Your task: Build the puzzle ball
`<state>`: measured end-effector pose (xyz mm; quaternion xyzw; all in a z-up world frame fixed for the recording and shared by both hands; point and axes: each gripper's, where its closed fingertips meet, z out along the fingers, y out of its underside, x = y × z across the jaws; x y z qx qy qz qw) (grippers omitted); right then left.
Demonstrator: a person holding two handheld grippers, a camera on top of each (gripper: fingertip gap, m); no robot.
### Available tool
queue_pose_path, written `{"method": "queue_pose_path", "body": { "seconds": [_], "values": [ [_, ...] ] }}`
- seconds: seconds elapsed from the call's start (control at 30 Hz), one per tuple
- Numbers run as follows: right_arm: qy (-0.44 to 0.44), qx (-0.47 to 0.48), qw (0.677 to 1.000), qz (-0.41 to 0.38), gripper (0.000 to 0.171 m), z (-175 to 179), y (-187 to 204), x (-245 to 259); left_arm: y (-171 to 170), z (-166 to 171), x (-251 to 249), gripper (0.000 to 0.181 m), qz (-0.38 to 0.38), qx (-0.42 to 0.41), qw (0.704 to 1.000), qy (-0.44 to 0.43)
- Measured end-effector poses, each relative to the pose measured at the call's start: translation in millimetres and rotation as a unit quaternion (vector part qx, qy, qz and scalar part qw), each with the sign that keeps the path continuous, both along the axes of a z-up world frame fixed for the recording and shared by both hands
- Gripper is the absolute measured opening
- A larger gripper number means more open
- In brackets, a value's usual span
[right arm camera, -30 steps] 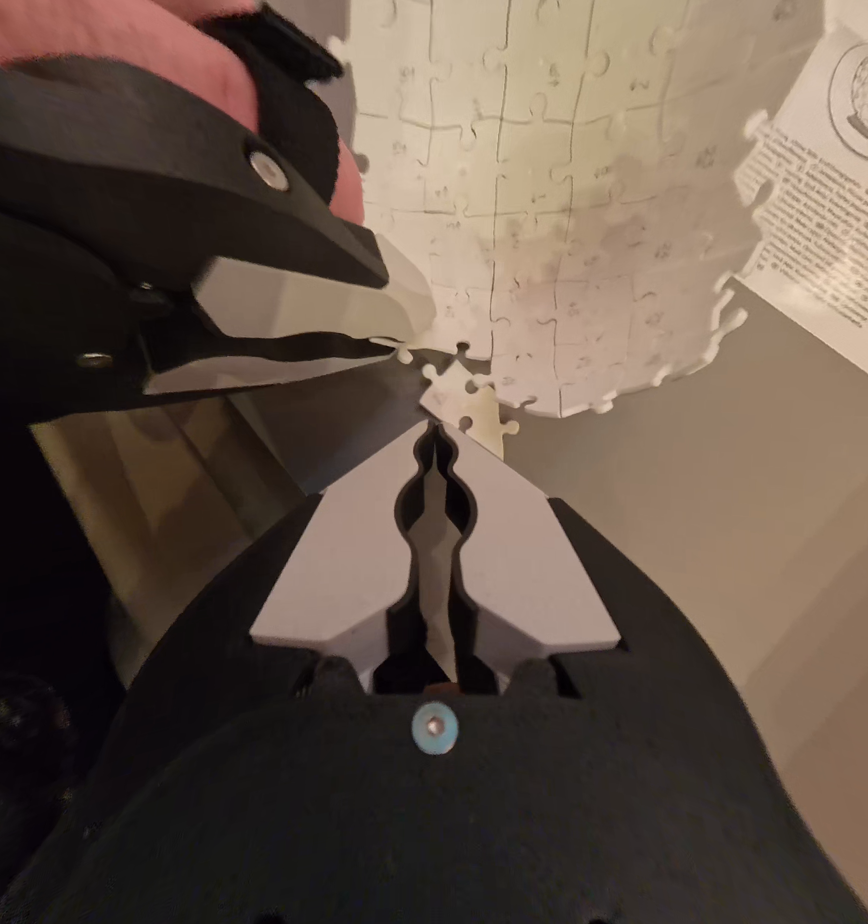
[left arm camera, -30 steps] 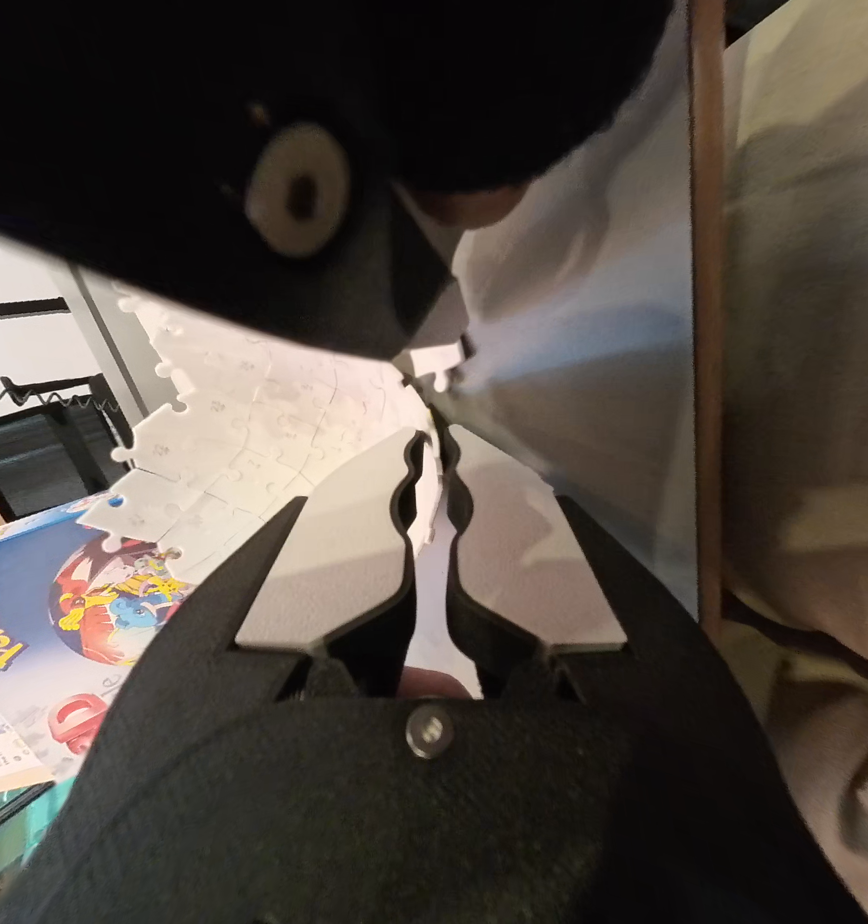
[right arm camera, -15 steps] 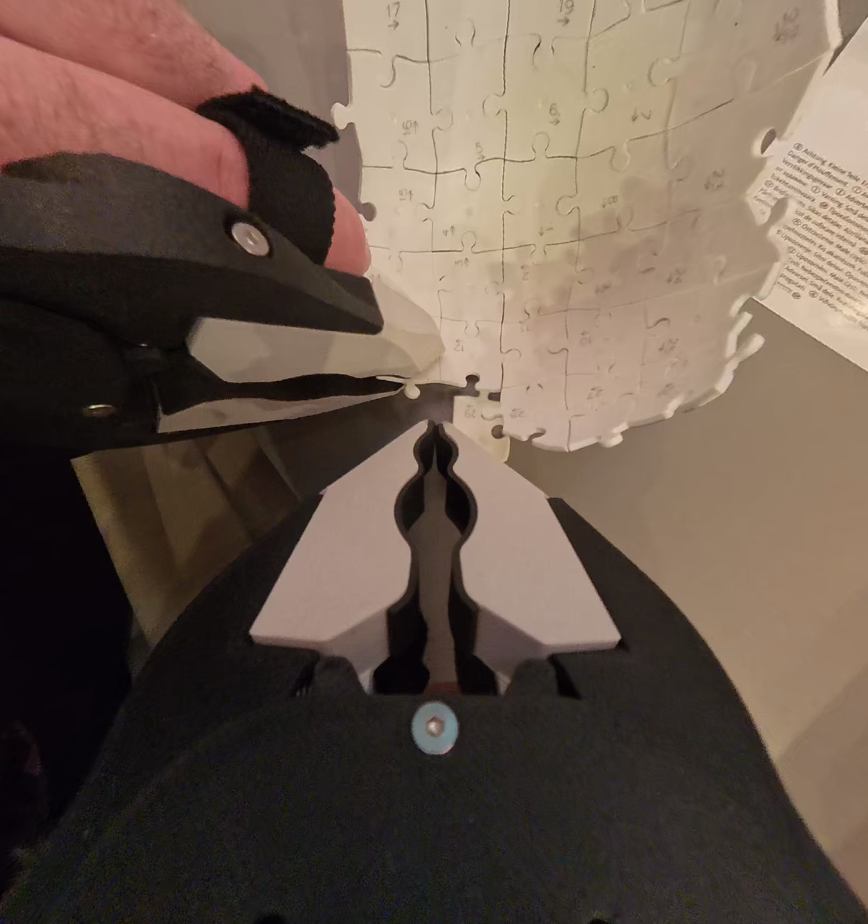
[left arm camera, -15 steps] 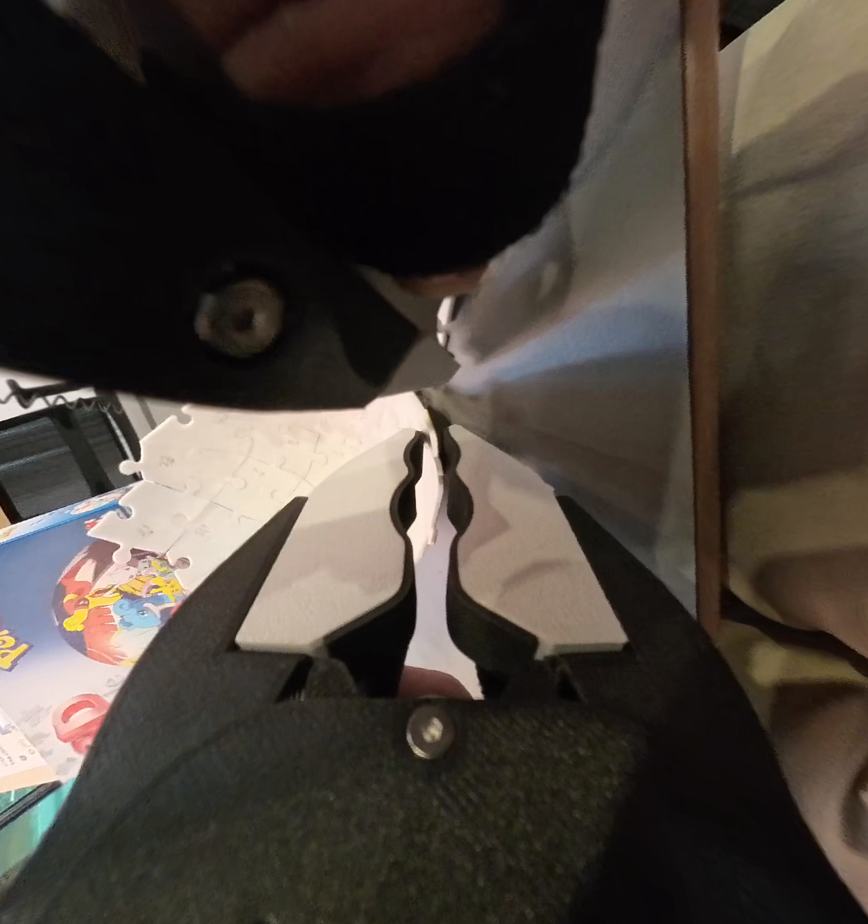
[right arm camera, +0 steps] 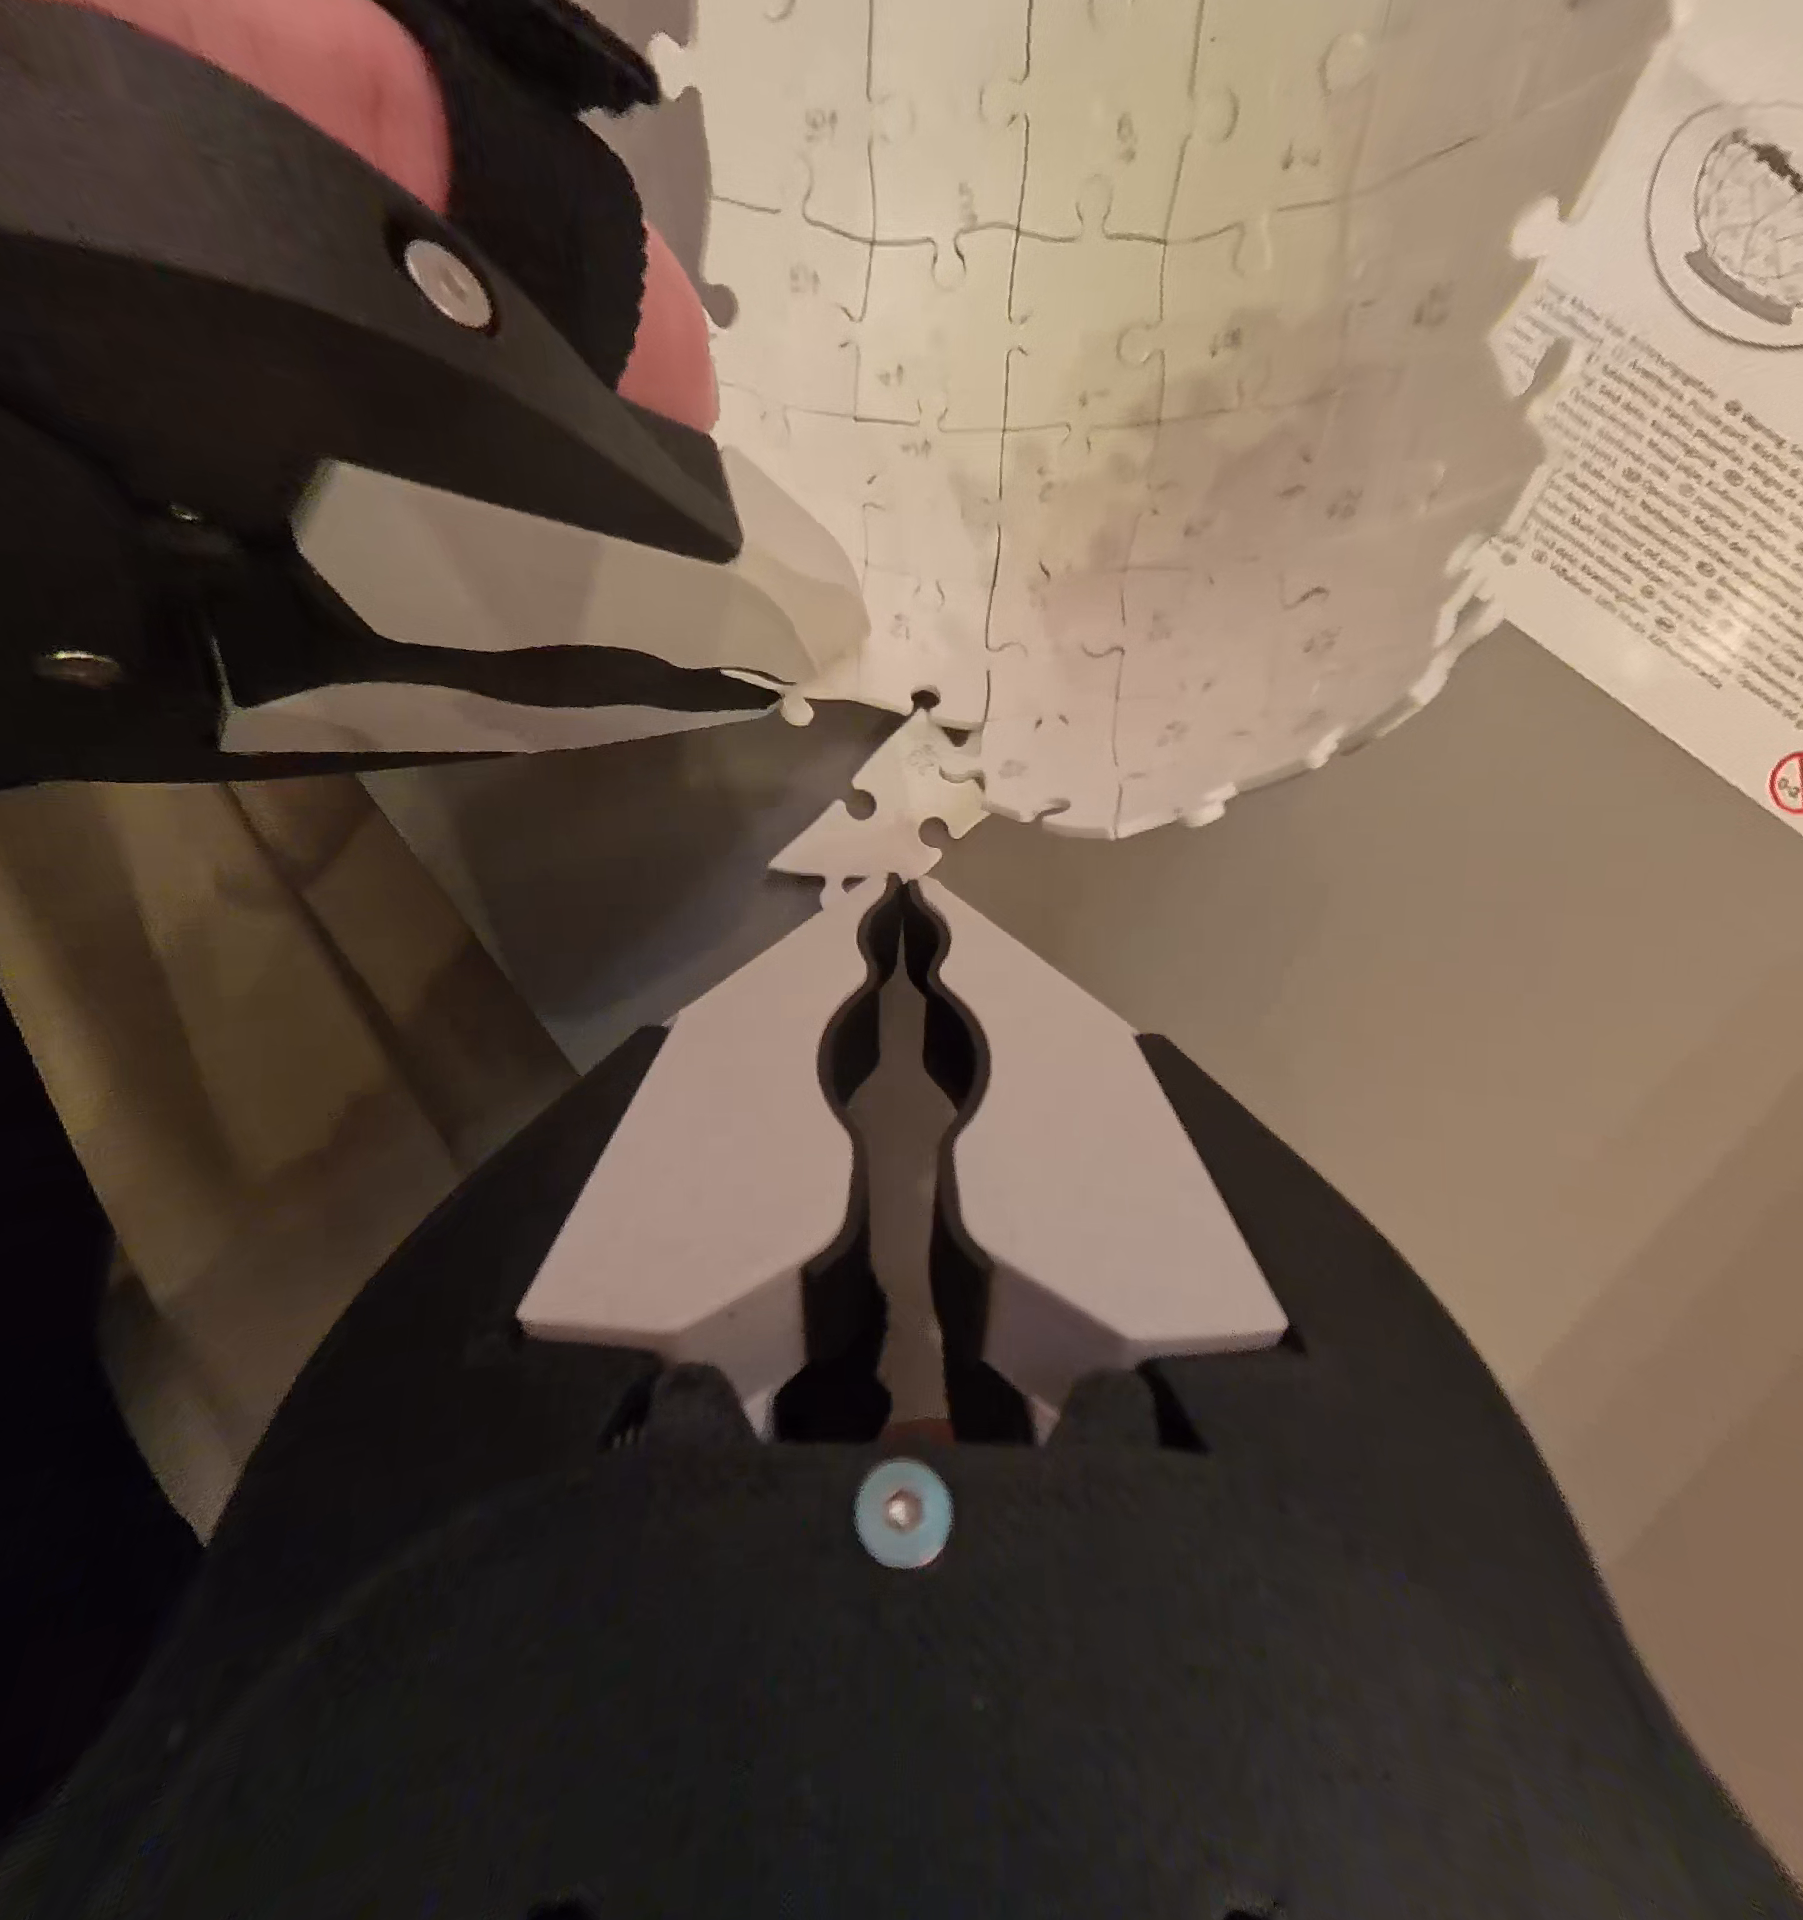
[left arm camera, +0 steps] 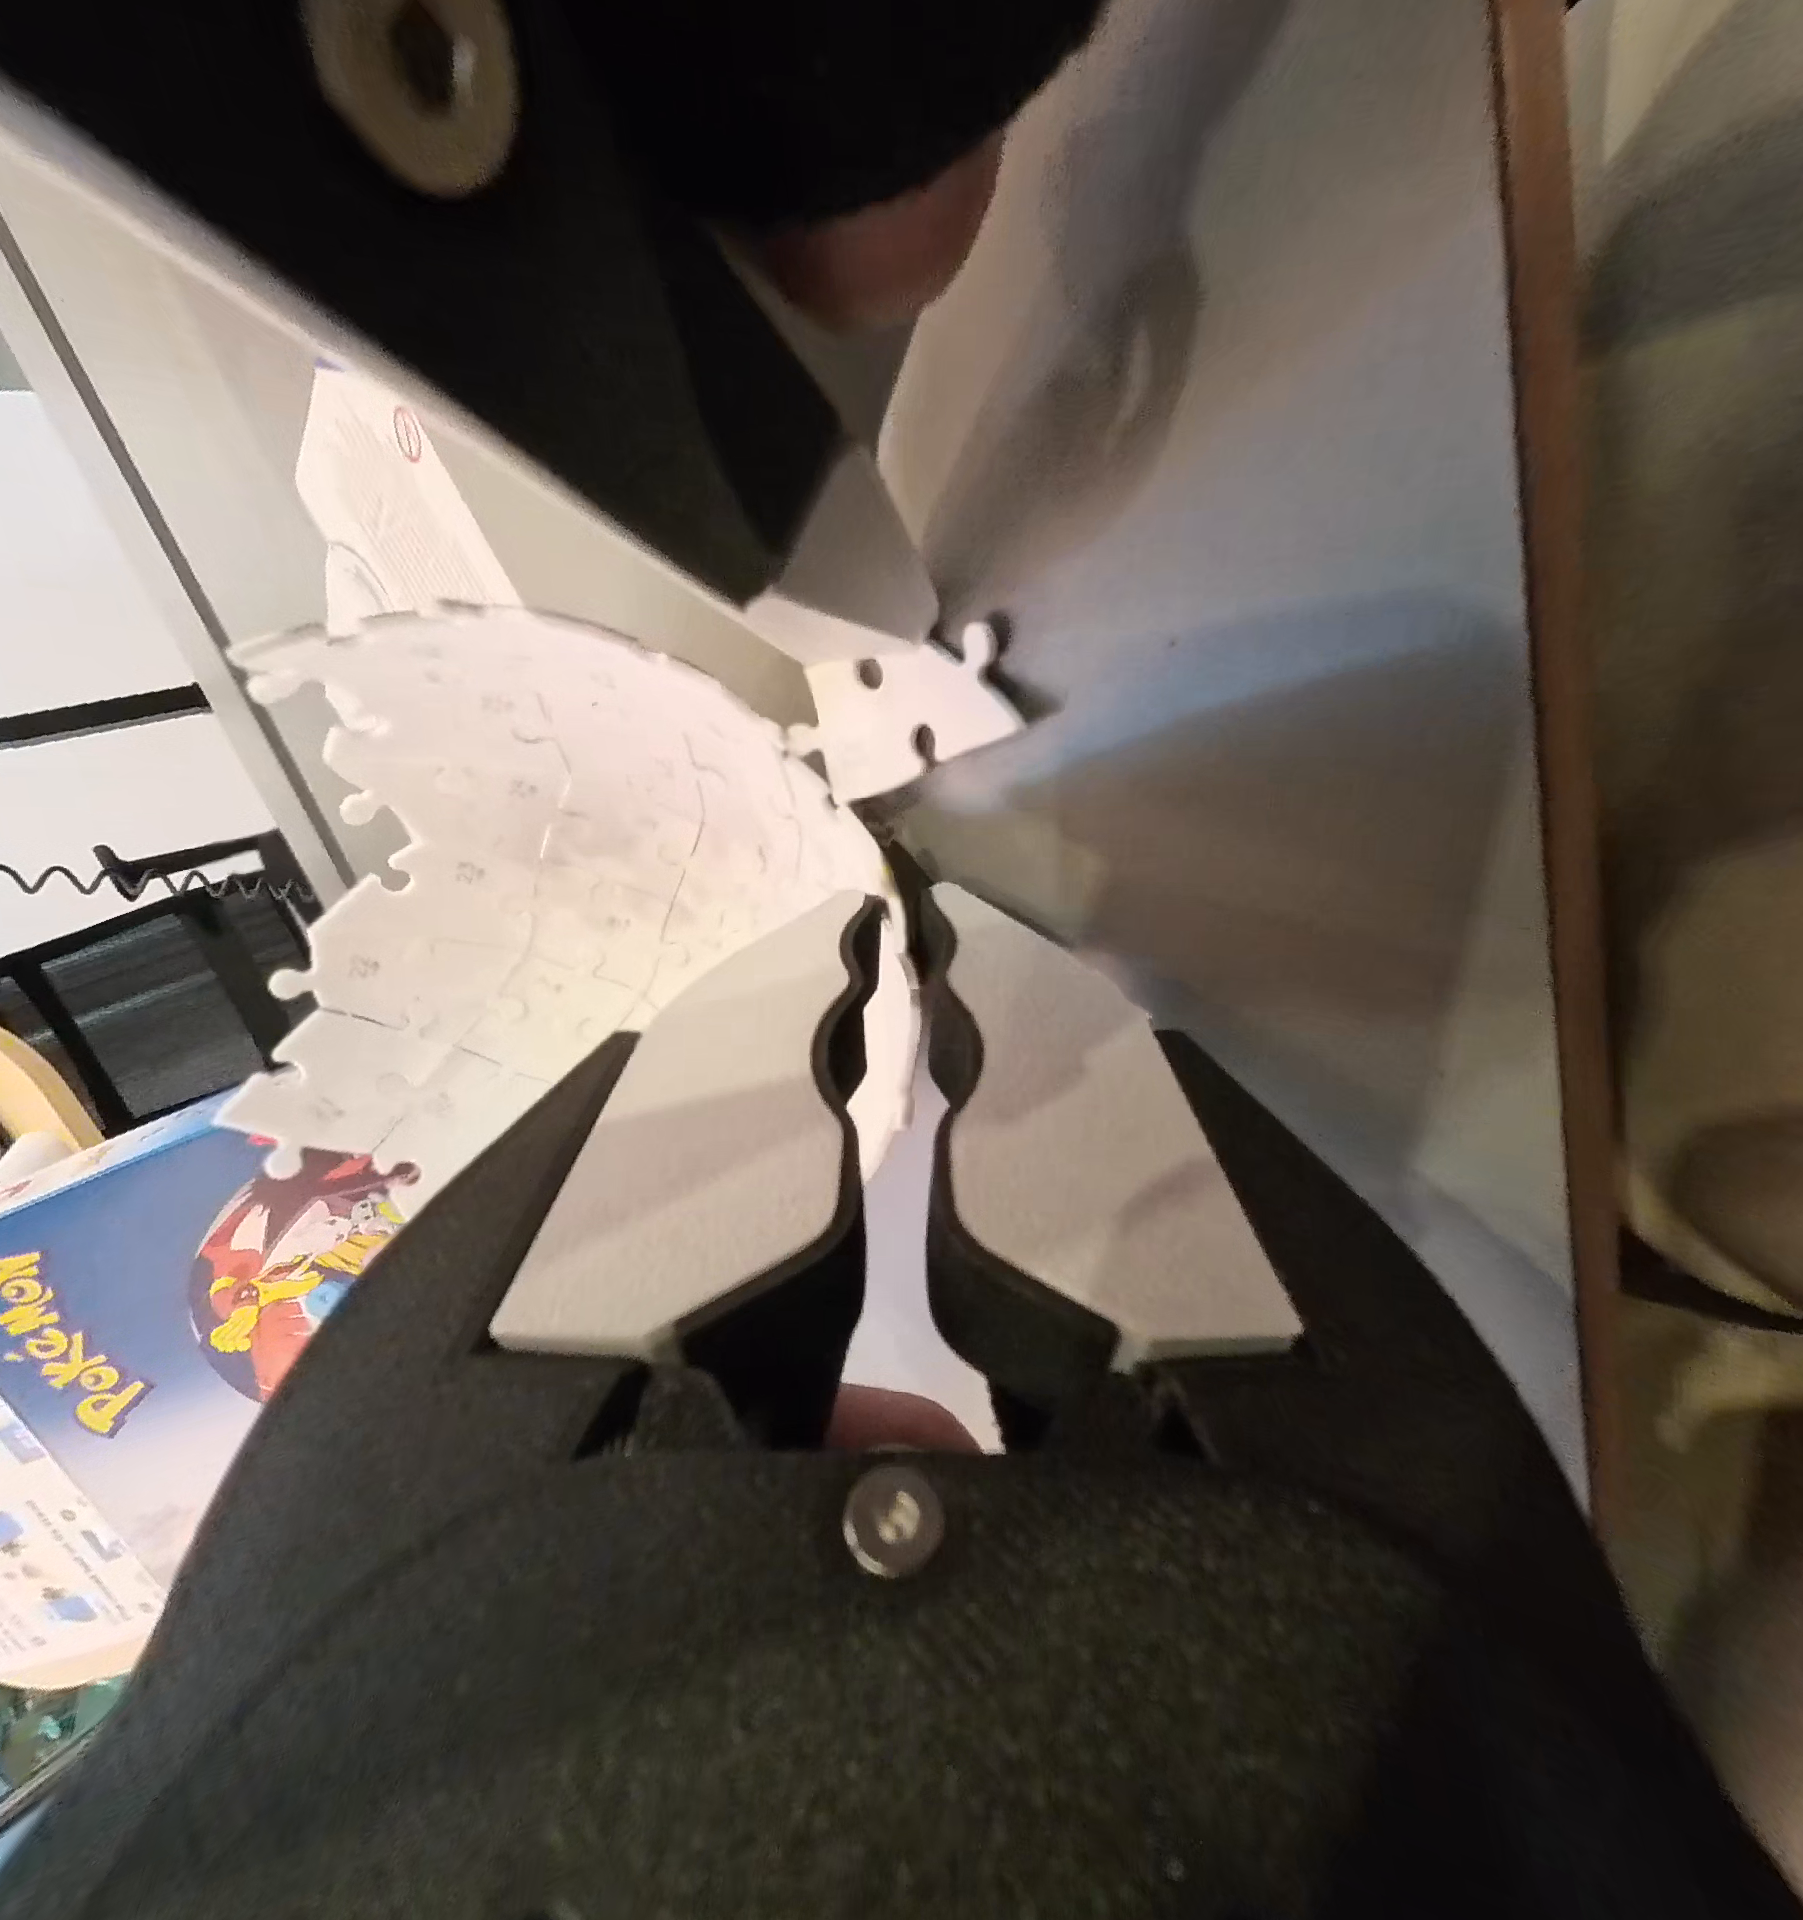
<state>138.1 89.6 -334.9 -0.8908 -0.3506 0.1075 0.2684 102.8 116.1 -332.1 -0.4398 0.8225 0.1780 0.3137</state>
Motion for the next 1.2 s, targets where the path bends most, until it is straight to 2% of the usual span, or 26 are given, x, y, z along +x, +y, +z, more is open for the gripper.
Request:
{"method": "queue_pose_path", "body": {
  "seconds": [0.47, 0.63, 0.97, 1.2],
  "values": [
    [-0.025, 0.017, 0.999, 0.043, 0.0, 3, 3, 3, 8, 0, 2, 0.006, -0.016, 0.007, 1.0, 0.005],
    [0.026, 0.038, 0.996, 0.076, 0.0, 14, 0, -21, 9, 0, 2, 0.006, -0.018, 0.006, 1.0, 0.005],
    [0.012, 0.012, 0.995, 0.094, 0.0, 2, -3, -13, 10, 0, 2, 0.006, -0.021, 0.009, 1.0, 0.007],
    [0.001, -0.01, 0.988, 0.153, 0.0, 2, -14, -4, 11, 0, 3, 0.006, -0.026, 0.015, 1.0, 0.009]
  ]
}}
